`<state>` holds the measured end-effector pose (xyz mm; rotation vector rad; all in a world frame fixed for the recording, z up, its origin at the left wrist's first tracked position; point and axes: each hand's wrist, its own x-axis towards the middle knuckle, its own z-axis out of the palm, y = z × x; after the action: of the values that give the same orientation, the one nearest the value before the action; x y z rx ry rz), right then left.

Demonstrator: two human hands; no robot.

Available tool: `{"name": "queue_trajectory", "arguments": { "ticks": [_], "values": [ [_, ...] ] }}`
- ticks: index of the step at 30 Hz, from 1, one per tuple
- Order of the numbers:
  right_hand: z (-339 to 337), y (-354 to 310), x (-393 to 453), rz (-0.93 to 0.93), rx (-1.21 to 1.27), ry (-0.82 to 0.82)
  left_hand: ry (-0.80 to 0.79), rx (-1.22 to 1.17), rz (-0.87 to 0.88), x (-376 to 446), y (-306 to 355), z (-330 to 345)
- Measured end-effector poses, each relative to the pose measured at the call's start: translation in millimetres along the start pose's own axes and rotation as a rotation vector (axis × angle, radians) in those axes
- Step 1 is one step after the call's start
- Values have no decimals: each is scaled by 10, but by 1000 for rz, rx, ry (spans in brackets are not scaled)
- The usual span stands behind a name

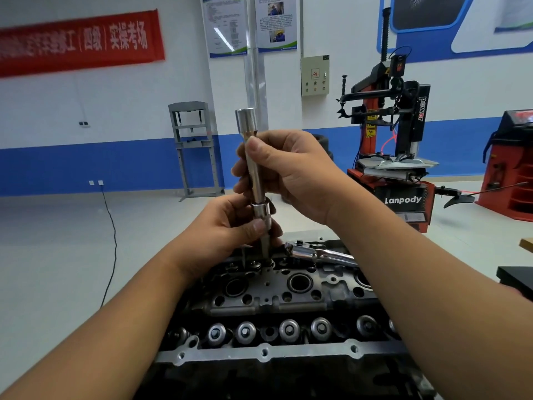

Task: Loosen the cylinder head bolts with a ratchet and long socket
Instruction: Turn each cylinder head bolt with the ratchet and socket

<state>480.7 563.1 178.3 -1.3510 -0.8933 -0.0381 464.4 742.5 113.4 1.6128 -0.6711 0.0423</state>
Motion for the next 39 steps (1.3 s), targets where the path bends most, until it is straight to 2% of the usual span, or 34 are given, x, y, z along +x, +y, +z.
{"name": "queue_trajectory", "arguments": {
  "ticks": [5,8,10,14,17,19,23,30,35,39],
  "values": [
    [12,14,-15,-34,-29,44,77,49,-22,16,16,29],
    [13,22,-3,-22,-19,95,-49,52,-56,-25,23,24],
    [3,8,-3,-1,-10,75,-80,77,-64,-39,28,38],
    [-1,-8,-9,24,-10,6,39,146,-33,-7,33,60],
    [-7,-1,-4,16,-54,36,128,219,-28,15,24,54],
    [-12,11,2,2,-65,79,129,247,-27,12,35,46],
    [-28,21,14,15,-54,101,9,170,-64,-22,61,68],
    [-15,4,-2,15,-58,46,111,236,-59,-10,89,89],
    [-28,10,3,21,-62,75,2,141,-87,-40,97,89],
    [-27,6,4,22,-53,57,90,190,-65,-17,93,104]
  ]
}}
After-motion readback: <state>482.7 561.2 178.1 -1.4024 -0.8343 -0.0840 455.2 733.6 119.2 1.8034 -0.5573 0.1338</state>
